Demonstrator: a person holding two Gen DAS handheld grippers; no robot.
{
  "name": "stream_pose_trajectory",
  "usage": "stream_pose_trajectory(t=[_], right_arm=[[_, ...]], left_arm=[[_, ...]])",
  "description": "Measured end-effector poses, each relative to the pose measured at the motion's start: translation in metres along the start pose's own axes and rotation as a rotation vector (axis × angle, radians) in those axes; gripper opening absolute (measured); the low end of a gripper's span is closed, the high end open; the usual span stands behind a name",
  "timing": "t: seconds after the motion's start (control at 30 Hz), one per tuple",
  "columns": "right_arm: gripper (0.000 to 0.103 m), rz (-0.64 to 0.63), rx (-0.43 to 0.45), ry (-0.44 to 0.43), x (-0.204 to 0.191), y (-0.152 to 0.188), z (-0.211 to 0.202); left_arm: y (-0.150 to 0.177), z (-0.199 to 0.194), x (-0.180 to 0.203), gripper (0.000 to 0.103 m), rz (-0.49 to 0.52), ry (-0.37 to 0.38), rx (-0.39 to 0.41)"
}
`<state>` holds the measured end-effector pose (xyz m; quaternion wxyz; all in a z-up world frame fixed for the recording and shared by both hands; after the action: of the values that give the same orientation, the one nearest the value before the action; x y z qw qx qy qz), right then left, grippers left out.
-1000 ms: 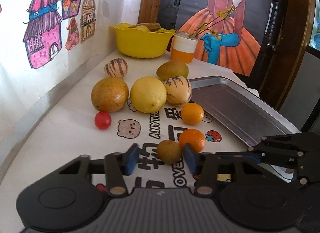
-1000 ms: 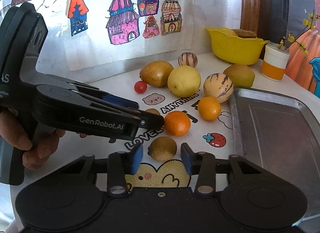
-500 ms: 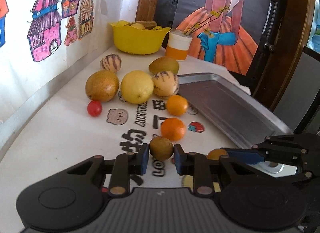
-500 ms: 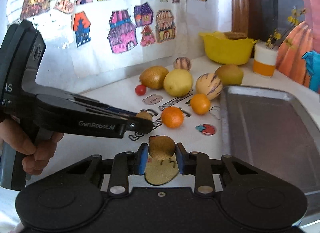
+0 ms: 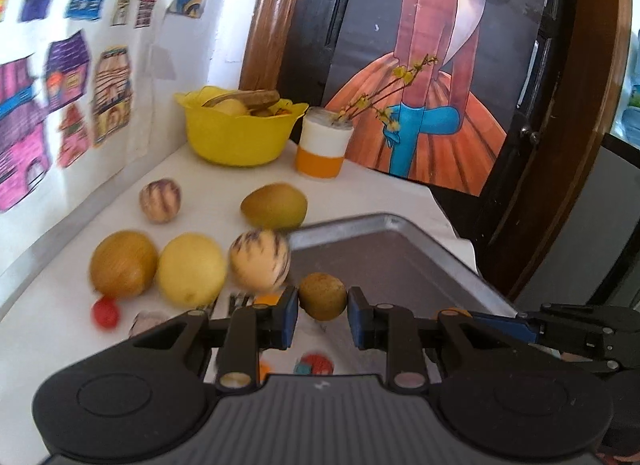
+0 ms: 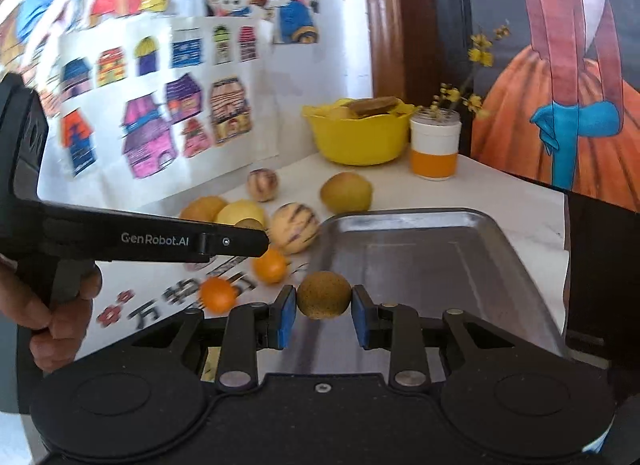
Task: Organize fruits
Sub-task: 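Carry both small brown fruits over the metal tray and open both tools to drop them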
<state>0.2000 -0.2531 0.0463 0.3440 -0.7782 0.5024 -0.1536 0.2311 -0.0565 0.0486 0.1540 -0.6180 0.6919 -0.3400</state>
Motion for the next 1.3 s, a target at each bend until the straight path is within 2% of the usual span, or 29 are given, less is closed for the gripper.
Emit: stream_pose_trajectory(t=[0.17, 0.33, 0.53, 0.83, 0.9, 1.03, 1.1, 1.17, 1.3], right_arm=[[0.032, 0.004, -0.019, 0.061, 0.027, -0.023, 0.023], [0.032, -0.003, -0.063, 0.08, 0.044, -0.033, 0.051], [0.032, -0.004, -0.094, 0.077, 0.051, -0.032, 0.07], [0.038, 0.005, -0.099, 0.073, 0.051, -0.028, 0.071], [0.046, 0.011, -0.082, 0.079, 0.051, -0.026, 0.065], [0.061, 0.023, -0.045, 0.088, 0.051, -0.02, 0.049], [0.076, 0.025, -0.02, 0.097, 0.049, -0.017, 0.038], [0.083, 0.028, 0.005, 0.102, 0.046, -0.014, 0.026], [0.102, 0.041, 0.05, 0.108, 0.039, -0.009, 0.001]], left_arm=[[-0.023, 0.032, 0.005, 0.029, 0.003, -0.02, -0.009], [-0.04, 0.058, 0.008, 0.029, 0.003, -0.028, -0.042], [-0.045, 0.081, 0.013, 0.029, 0.027, -0.047, -0.078], [-0.042, 0.092, 0.012, 0.029, 0.025, -0.062, -0.105], [-0.042, 0.089, 0.013, 0.037, 0.019, -0.061, -0.096], [-0.042, 0.075, 0.017, 0.066, 0.011, -0.05, -0.065], [-0.041, 0.064, 0.02, 0.072, 0.017, -0.048, -0.036], [-0.039, 0.052, 0.023, 0.087, 0.024, -0.046, -0.009], [-0.033, 0.024, 0.026, 0.102, 0.02, -0.068, 0.048]])
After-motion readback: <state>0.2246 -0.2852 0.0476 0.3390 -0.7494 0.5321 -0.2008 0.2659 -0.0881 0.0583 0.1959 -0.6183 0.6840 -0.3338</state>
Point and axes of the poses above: each gripper's, at about its wrist camera, not at the fingertips, and z roughly the way its jaws point, x to its right, y to its underside, the point moved 1 cm from there along z, roughly the way its jaws point, and after that the axes turned 14 degrees about -x, right-handed, at the moved point
